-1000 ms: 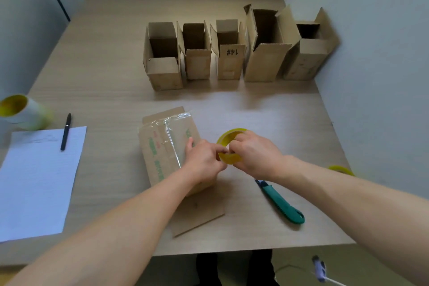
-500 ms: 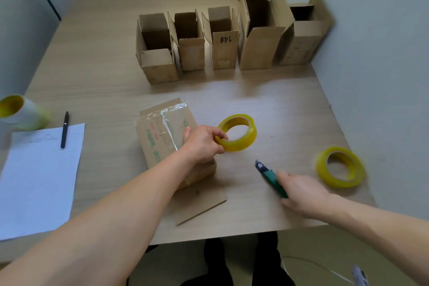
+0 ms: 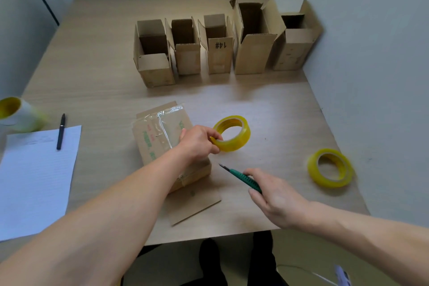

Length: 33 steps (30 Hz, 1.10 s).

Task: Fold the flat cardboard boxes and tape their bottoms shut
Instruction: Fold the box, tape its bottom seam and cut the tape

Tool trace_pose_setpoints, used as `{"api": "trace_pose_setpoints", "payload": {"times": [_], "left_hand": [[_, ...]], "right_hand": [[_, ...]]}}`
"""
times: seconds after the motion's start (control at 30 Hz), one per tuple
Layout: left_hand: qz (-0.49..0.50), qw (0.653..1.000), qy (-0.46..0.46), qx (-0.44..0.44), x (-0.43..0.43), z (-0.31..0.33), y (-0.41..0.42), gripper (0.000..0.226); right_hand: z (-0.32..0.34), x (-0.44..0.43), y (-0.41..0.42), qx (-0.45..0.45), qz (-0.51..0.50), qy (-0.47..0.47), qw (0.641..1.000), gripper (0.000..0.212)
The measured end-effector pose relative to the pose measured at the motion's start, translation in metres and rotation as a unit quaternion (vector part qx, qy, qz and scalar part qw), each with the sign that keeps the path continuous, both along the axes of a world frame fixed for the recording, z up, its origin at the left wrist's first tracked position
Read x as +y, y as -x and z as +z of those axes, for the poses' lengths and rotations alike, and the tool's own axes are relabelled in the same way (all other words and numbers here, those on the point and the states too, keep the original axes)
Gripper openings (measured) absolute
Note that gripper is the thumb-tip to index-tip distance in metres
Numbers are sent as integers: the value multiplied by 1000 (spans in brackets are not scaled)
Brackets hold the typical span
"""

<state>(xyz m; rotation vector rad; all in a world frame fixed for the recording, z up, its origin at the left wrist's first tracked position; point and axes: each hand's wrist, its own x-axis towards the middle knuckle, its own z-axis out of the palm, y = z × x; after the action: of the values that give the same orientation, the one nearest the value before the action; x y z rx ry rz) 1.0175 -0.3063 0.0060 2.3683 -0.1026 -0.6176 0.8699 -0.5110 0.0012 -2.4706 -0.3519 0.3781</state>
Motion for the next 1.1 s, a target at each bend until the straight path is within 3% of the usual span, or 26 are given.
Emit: {"api": "trace_pose_setpoints", "payload": {"times": [0.67, 0.8, 0.93, 1.1], "left_hand": [[0, 1000, 14, -3, 4, -4, 2, 28], [42, 996, 78, 23, 2, -6, -3, 28], [27, 997, 70, 19, 2, -5, -3, 25], [29, 996, 77, 23, 4, -6, -4, 25]], "right_hand": [[4, 25, -16, 80, -16, 15, 997, 21], [-5, 15, -14, 132, -47, 63, 988, 12], [-16, 11, -19, 131, -65, 86, 986, 19], [-22, 8, -32, 142, -57, 167, 974, 45]]}}
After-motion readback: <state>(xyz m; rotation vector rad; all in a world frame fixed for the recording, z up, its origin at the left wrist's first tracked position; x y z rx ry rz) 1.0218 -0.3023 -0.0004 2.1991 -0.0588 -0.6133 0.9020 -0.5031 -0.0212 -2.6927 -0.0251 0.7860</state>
